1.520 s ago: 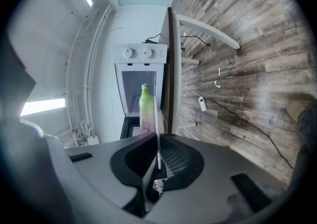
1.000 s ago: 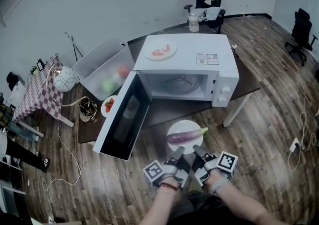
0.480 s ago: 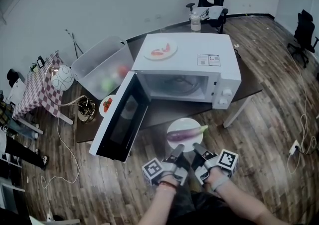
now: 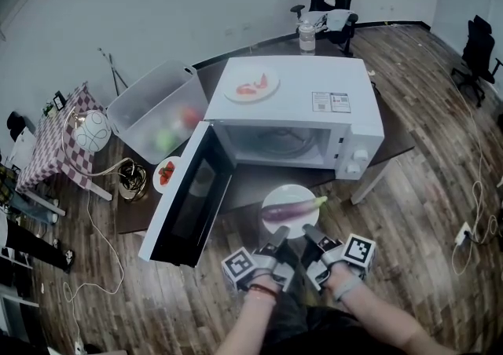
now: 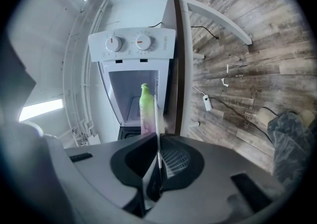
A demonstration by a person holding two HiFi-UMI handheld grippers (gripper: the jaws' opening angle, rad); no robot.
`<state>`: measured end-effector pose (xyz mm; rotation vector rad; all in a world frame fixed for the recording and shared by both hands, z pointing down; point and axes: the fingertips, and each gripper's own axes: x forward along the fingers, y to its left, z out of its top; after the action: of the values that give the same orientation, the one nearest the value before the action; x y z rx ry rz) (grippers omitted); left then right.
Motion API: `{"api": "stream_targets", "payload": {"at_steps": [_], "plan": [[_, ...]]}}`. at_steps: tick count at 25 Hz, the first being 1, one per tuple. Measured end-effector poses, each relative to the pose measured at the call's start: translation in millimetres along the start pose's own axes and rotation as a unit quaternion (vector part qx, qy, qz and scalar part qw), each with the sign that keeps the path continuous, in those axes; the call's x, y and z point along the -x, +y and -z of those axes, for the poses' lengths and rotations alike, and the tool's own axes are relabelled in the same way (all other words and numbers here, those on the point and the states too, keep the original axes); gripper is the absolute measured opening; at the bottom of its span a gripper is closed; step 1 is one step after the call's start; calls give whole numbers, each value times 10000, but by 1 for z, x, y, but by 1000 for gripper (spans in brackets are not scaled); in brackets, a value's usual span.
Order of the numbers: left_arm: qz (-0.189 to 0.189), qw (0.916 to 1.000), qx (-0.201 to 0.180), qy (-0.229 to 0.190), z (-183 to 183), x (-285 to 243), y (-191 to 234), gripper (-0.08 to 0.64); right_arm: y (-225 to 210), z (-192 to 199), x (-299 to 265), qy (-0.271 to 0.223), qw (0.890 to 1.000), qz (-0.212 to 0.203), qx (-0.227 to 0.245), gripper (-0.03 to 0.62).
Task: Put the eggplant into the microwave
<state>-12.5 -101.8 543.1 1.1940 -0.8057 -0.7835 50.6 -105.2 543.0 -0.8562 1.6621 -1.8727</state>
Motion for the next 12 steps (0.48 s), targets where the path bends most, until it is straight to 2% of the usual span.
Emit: {"api": "stream_targets", "payload": {"at_steps": [12], "plan": [[37,9999,16,155,-30,-29,-17,37,13,-16,-37,-145,9998,-86,-57,25]]}}
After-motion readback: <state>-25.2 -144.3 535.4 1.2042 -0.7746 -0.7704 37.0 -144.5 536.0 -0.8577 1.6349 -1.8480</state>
